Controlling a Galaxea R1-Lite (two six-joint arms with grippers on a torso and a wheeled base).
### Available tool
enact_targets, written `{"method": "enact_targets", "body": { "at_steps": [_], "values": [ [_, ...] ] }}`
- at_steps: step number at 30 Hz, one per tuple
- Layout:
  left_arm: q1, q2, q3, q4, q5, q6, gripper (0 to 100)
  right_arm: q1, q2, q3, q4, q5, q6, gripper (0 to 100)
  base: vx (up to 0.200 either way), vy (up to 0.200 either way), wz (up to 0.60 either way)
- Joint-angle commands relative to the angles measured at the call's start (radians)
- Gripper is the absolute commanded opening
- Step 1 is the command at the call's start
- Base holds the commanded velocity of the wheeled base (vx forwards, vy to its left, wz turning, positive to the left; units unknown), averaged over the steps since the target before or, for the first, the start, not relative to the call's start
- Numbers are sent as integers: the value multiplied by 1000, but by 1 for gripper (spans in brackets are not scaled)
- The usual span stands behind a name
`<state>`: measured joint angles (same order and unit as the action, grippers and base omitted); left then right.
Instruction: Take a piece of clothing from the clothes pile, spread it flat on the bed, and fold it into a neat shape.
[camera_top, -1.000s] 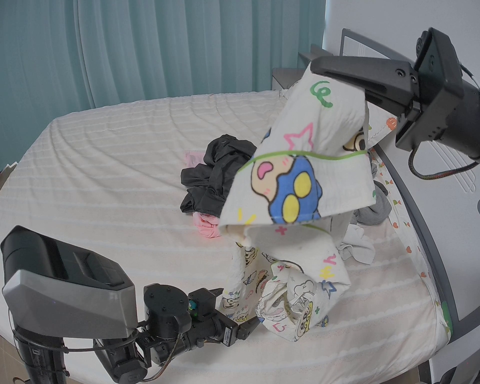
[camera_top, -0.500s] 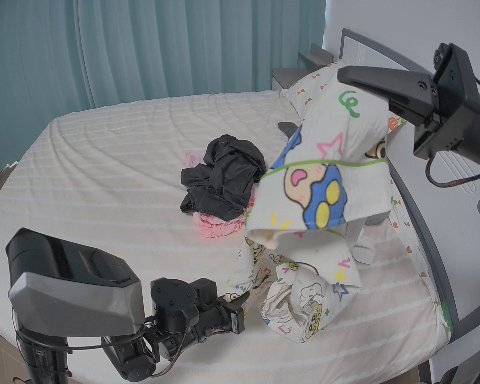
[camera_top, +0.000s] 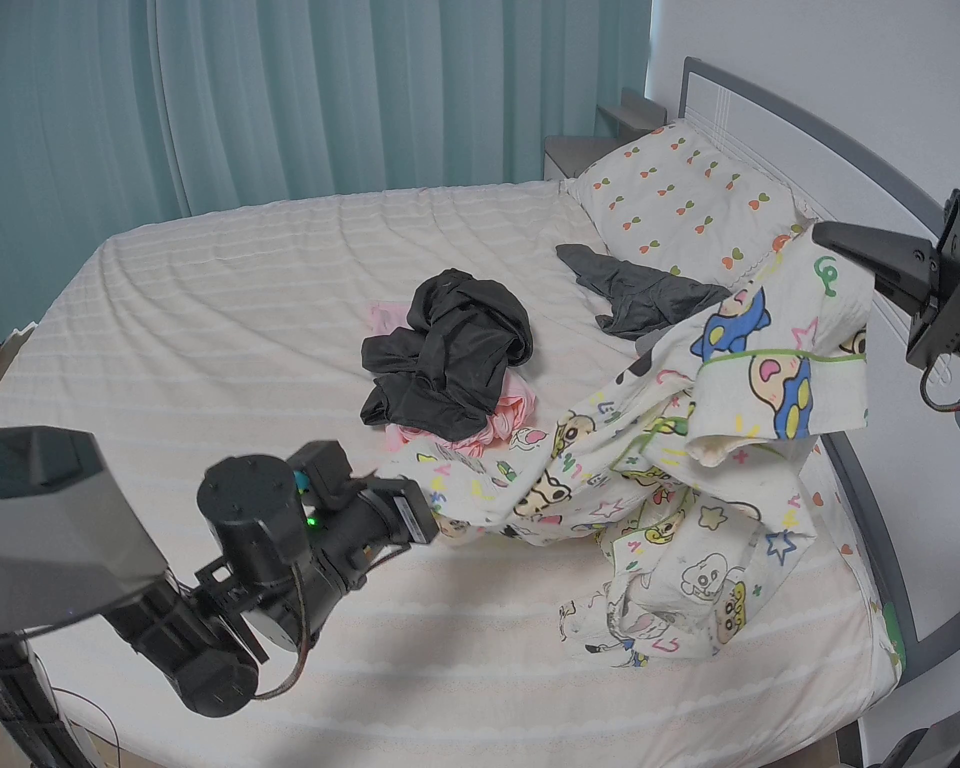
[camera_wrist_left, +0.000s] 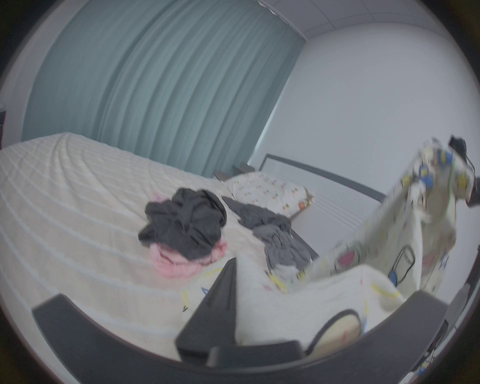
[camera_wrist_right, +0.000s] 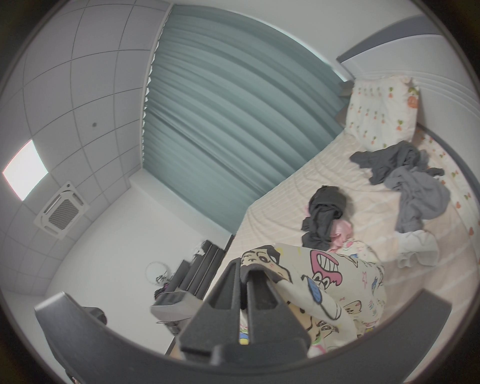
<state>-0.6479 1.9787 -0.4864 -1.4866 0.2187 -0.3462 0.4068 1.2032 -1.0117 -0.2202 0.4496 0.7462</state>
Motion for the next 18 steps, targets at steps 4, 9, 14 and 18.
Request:
{"method": "enact_targets", "body": {
  "at_steps": [4, 9, 14, 18],
  "values": [
    [56, -320, -253, 355, 54, 3, 0, -166, -14, 116, -25, 9, -60, 0, 0, 0, 0],
    [37, -448, -454, 681, 74, 6, 0, -172, -7, 84, -136, -19, -60, 0, 0, 0, 0],
    [11, -505, -512, 712, 106, 15, 0, -171, -28, 27, -179, -38, -60, 0, 0, 0, 0],
    [-16, -569, -521, 710, 117, 75, 0, -169, -70, -8, -182, -40, -57, 0, 0, 0, 0]
  ]
}}
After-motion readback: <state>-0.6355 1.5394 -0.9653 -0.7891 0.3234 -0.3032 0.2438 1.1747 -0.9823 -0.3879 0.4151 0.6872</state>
